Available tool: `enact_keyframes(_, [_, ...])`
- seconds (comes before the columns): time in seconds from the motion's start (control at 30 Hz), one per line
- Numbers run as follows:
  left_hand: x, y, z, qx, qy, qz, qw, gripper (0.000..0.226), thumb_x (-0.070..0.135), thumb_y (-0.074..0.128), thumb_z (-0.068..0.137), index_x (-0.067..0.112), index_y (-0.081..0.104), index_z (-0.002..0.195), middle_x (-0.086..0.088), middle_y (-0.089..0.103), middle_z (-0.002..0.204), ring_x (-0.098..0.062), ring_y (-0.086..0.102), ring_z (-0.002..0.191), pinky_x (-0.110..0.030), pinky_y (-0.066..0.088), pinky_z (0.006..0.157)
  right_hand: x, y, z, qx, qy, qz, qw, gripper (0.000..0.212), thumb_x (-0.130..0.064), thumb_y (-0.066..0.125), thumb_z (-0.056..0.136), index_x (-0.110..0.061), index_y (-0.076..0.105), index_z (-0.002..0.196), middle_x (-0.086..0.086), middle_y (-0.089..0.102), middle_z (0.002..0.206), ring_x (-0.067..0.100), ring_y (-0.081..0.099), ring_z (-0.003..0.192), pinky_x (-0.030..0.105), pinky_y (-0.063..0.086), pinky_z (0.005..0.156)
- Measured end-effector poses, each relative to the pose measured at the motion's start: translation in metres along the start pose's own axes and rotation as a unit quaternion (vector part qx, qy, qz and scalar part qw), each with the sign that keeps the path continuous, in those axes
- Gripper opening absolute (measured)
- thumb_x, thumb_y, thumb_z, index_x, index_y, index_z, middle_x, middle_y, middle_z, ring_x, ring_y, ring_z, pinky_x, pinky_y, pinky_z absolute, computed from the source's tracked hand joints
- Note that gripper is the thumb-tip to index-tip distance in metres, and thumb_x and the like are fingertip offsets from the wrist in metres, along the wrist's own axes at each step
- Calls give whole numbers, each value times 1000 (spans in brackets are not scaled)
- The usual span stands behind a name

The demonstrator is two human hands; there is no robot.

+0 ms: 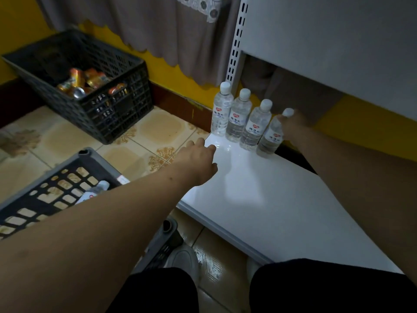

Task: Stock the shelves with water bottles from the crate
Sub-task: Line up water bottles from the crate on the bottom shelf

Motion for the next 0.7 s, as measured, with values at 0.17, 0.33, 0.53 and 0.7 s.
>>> enact_keyframes(0.17, [1, 5, -4, -3, 8, 13, 1000, 54, 44, 42, 99, 15, 38, 144, -16, 42, 138, -35, 47, 118, -43, 48, 92, -6, -3, 0, -5, 40, 28, 999, 61, -43, 61, 92, -19, 40, 143, 13, 49, 140, 35, 51, 123, 50, 50, 97])
enact_keyframes(0.33, [10, 0, -2, 10, 18, 10, 1000, 54, 43, 42, 99, 14, 37, 145, -16, 40, 141, -34, 45, 122, -41, 46, 93, -7, -5, 0, -26, 40, 8, 999, 61, -47, 61, 90, -14, 45, 138, 13, 55, 131, 31, 56, 117, 48, 50, 96])
enact_keyframes(0.53, [10, -1, 1, 14, 14, 14, 1000, 54, 44, 43, 99, 14, 38, 143, -16, 38, 142, -33, 44, 123, -42, 46, 94, -7, -11, -3, -36, 30, -33, 998, 64, -49, 60, 90, -11, 44, 140, 13, 53, 136, 32, 55, 120, 47, 48, 100])
enact_keyframes(0.7, [9, -4, 4, 9, -5, -20, 1000, 54, 43, 44, 99, 13, 38, 144, -15, 37, 143, -33, 44, 124, -43, 46, 96, -27, -20, -15, 42, -23, -189, 981, 66, -53, 48, 95, -1, 48, 136, 18, 53, 136, 34, 52, 124, 37, 44, 97])
Point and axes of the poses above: each hand's wrist, its own z-axis towards the middle knuckle, its own y-axis out of the palm, x = y × z, the point moved 1 cm from there along z, towards the middle knuckle
